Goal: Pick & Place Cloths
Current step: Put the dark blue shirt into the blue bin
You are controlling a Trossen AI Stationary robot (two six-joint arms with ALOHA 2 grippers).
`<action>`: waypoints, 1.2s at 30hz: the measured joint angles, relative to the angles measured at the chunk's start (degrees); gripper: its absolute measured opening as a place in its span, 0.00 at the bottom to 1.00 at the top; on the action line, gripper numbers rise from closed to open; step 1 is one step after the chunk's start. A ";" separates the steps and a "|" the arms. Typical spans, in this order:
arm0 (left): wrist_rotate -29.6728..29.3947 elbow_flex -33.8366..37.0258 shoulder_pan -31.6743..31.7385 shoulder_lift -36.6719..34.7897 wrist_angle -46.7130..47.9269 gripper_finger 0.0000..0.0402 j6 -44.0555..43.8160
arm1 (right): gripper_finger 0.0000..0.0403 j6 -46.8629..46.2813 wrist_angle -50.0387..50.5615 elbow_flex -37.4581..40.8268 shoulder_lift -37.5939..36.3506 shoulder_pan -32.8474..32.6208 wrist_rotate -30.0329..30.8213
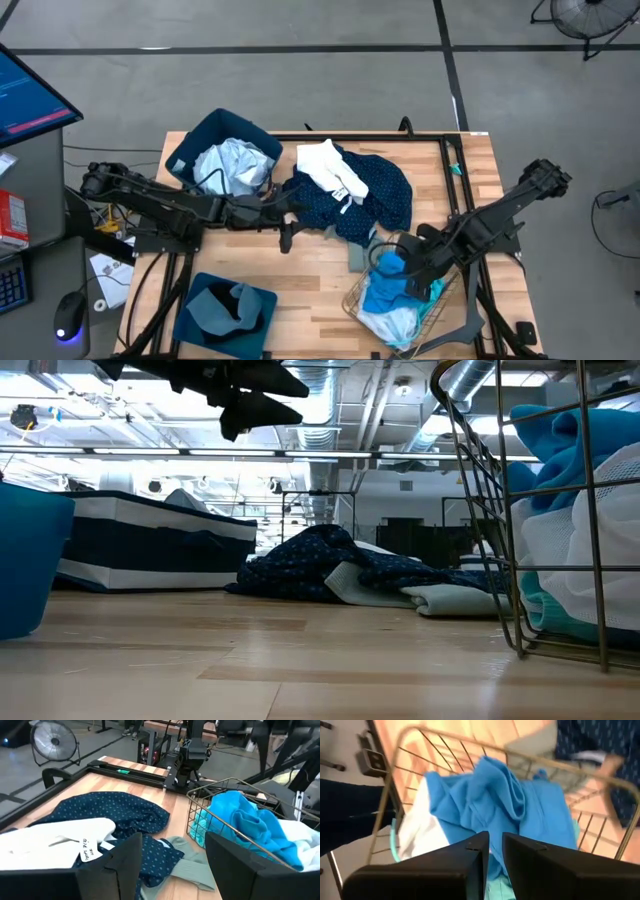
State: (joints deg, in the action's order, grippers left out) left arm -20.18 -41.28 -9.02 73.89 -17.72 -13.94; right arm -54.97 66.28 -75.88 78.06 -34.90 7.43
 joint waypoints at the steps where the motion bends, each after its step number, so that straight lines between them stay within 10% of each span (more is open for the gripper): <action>1: -0.02 0.00 0.00 0.00 -0.02 0.50 0.39 | 0.13 0.92 -0.17 -0.62 0.00 -0.13 0.52; 9: 1.15 -1.82 2.72 0.08 0.78 0.51 5.83 | 0.18 4.52 -2.81 -1.74 -0.02 -0.70 2.14; 23: 4.10 -10.99 8.40 17.11 7.28 0.72 12.49 | 0.57 1.42 -6.84 -1.74 -0.02 -0.21 3.16; 36: 3.05 -10.88 9.46 27.08 7.40 0.71 12.38 | 0.56 0.92 -7.19 -1.73 -0.02 -0.21 3.22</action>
State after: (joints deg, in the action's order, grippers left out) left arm -17.12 -52.16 0.45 100.97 -10.31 -1.56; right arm -54.04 59.09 -77.61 78.04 -35.11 10.64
